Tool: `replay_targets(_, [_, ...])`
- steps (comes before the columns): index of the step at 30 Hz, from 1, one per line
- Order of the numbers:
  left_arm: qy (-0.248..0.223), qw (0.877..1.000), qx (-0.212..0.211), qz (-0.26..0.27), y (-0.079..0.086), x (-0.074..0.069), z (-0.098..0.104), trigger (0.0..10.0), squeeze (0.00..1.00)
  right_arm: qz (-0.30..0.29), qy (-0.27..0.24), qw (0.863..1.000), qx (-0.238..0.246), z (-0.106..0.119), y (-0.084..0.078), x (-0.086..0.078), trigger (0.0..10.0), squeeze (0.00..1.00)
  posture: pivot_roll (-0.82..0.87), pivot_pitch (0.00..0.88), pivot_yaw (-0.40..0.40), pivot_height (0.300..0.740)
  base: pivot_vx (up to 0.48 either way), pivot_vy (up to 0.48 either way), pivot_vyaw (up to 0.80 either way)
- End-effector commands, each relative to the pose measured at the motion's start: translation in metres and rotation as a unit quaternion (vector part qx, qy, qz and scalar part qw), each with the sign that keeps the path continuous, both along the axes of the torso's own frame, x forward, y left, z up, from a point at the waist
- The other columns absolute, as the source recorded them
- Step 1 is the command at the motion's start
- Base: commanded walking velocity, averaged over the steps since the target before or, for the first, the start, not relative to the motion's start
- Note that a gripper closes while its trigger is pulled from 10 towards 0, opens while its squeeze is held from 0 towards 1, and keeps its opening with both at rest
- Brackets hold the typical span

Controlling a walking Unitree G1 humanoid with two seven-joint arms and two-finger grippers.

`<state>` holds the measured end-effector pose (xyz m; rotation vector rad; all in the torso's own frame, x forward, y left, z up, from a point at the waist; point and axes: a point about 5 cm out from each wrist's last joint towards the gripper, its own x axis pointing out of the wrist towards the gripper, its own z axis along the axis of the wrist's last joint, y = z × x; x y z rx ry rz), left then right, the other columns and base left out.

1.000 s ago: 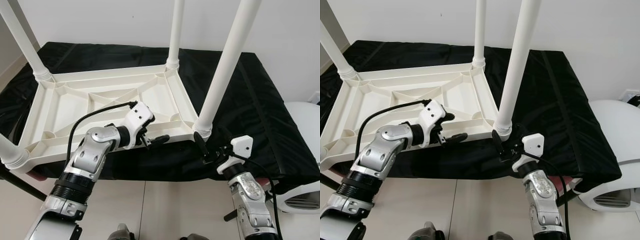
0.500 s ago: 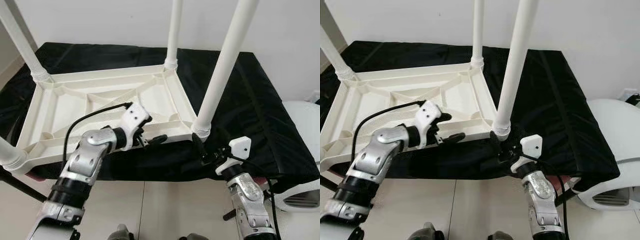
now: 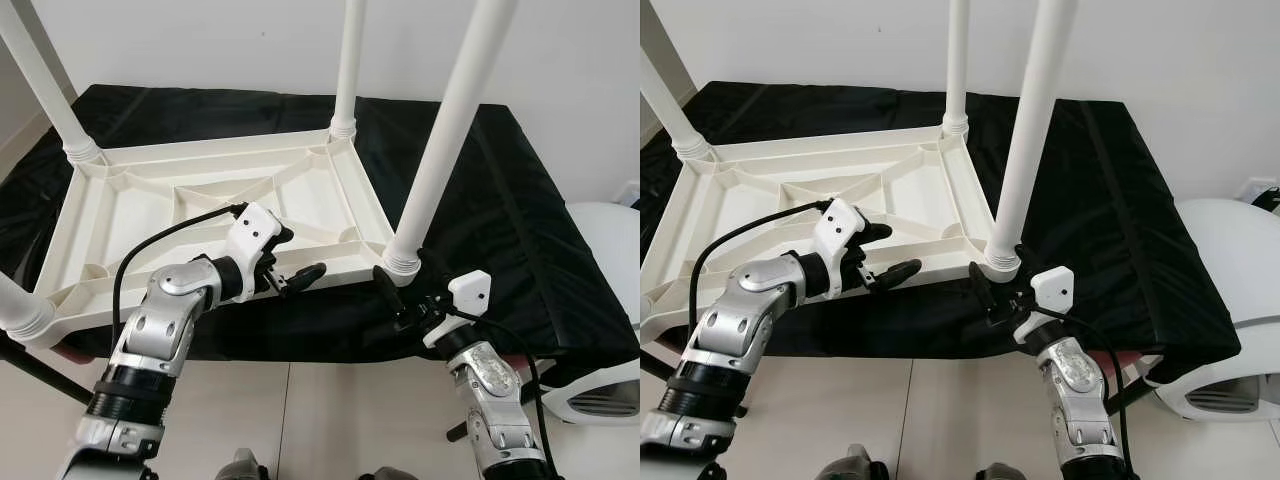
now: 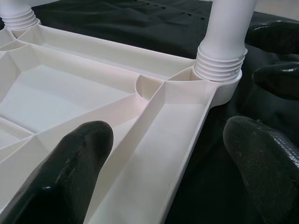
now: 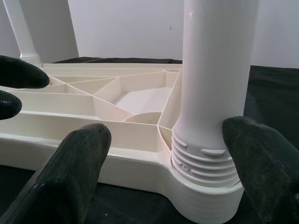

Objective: Building children table

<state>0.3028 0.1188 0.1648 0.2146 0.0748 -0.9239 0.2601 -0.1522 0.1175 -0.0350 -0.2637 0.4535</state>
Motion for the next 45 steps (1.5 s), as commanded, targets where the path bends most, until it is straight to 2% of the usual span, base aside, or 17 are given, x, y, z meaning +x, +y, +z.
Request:
replay_targets(1, [-0.010, 0.995, -0.003, 0.096, 0.011, 0.004, -0.001, 10.0, 0.00, 0.033, 0.002, 0.999, 0.002, 0.000, 0.008, 0.001, 10.0, 0.00, 0.01, 0.000, 0.000, 0.740, 0.000, 0.000, 0.00])
replay_targets(6, [0.000, 0.994, -0.003, 0.112, 0.017, -0.006, -0.007, 10.0, 0.00, 0.059, 0.008, 0.998, -0.009, -0.002, 0.009, 0.000, 10.0, 0.00, 0.03, 0.000, 0.000, 0.740, 0.000, 0.000, 0.00])
replay_targets(10, [0.003, 0.993, -0.004, 0.115, 0.019, -0.009, -0.009, 10.0, 0.00, 0.060, 0.010, 0.998, -0.010, -0.003, 0.008, -0.001, 10.0, 0.00, 0.03, 0.000, 0.000, 0.740, 0.000, 0.000, 0.00])
replay_targets(11, [0.015, 0.993, -0.005, 0.120, 0.022, -0.016, -0.014, 10.0, 0.00, 0.063, 0.016, 0.998, -0.012, -0.005, 0.006, -0.003, 10.0, 0.00, 0.03, 0.030, 0.007, 0.740, 0.000, 0.000, 0.00])
replay_targets(14, [0.022, 0.992, -0.004, 0.123, 0.024, -0.019, -0.017, 10.0, 0.00, 0.067, 0.020, 0.997, -0.011, -0.007, 0.006, -0.005, 10.0, 0.00, 0.03, 0.032, 0.008, 0.740, 0.000, 0.000, 0.00])
replay_targets(21, [0.026, 0.991, 0.000, 0.133, 0.028, -0.021, -0.018, 10.0, 0.00, 0.089, 0.029, 0.996, -0.013, -0.011, 0.009, -0.008, 10.0, 0.00, 0.04, 0.037, 0.008, 0.740, 0.000, 0.000, 0.00])
replay_targets(24, [0.028, 0.987, -0.007, 0.157, 0.033, -0.021, -0.020, 10.0, 0.00, 0.099, 0.037, 0.994, -0.016, -0.015, 0.009, -0.009, 10.0, 0.00, 0.04, 0.036, 0.006, 0.740, 0.000, 0.000, 0.00])
replay_targets(26, [0.028, 0.979, -0.028, 0.200, 0.038, -0.021, -0.022, 10.0, 0.00, 0.109, 0.042, 0.993, -0.017, -0.017, 0.011, -0.007, 10.0, 0.00, 0.04, 0.032, -0.003, 0.740, 0.000, 0.000, 0.00])
replay_targets(30, [0.030, 0.970, -0.045, 0.239, 0.041, -0.023, -0.026, 10.0, 0.00, 0.119, 0.045, 0.992, -0.019, -0.018, 0.012, -0.004, 10.0, 0.00, 0.05, 0.027, -0.015, 0.740, 0.000, 0.000, 0.00])
replay_targets(34, [0.026, 0.964, -0.048, 0.261, 0.044, -0.023, -0.027, 10.0, 0.00, 0.123, 0.045, 0.991, -0.021, -0.018, 0.012, -0.002, 10.0, 0.00, 0.07, 0.020, -0.026, 0.740, 0.000, 0.000, 0.00])
replay_targets(40, [0.003, 0.944, -0.079, 0.319, 0.050, -0.026, -0.026, 10.0, 0.00, 0.135, 0.045, 0.989, -0.025, -0.017, 0.015, 0.002, 10.0, 0.00, 0.08, 0.013, -0.043, 0.740, 0.000, 0.000, 0.00])
replay_targets(42, [0.003, 0.944, -0.079, 0.319, 0.050, -0.026, -0.026, 10.0, 0.00, 0.135, 0.045, 0.989, -0.025, -0.017, 0.015, 0.002, 10.0, 0.00, 0.08, 0.013, -0.043, 0.740, 0.000, 0.000, 0.00])
replay_targets(44, [-0.011, 0.935, -0.092, 0.343, 0.051, -0.029, -0.028, 10.0, 0.00, 0.134, 0.044, 0.990, -0.021, -0.017, 0.017, 0.004, 10.0, 0.00, 0.09, 0.004, -0.051, 0.740, 0.000, 0.000, 0.00])
replay_targets(45, [-0.011, 0.935, -0.092, 0.343, 0.051, -0.029, -0.028, 10.0, 0.00, 0.134, 0.044, 0.990, -0.021, -0.017, 0.017, 0.004, 10.0, 0.00, 0.09, 0.004, -0.051, 0.740, 0.000, 0.000, 0.00])
